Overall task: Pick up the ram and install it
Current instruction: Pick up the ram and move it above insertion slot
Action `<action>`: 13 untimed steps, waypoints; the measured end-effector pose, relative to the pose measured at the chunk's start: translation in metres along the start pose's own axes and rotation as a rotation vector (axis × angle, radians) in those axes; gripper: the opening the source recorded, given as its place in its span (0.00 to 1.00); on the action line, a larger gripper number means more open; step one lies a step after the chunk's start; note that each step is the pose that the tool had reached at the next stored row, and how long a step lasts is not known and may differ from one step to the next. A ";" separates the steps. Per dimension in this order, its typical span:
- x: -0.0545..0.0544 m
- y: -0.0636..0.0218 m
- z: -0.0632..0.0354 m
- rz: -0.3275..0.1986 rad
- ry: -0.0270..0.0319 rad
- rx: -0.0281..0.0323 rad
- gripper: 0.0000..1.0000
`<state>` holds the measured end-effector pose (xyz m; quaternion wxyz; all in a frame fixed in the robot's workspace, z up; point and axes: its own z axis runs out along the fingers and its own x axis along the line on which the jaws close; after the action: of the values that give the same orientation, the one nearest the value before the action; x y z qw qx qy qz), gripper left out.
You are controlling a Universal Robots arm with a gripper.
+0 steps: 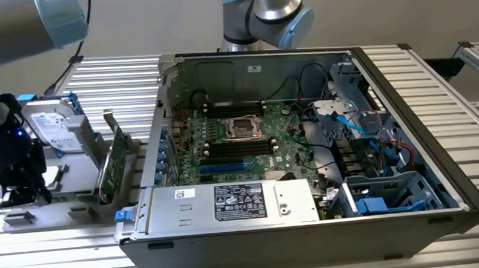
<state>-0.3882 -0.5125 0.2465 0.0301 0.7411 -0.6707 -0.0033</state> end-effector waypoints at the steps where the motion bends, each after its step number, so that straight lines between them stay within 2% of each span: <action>1: 0.000 -0.0012 -0.0045 0.000 -0.0001 -0.0008 0.14; 7: 0.003 -0.0185 -0.0300 -0.001 -0.0013 -0.0125 0.14; 13: 0.005 -0.0337 -0.0542 -0.001 -0.0021 -0.0196 0.14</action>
<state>-0.3517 -0.5125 0.2992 0.0367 0.7410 -0.6704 -0.0107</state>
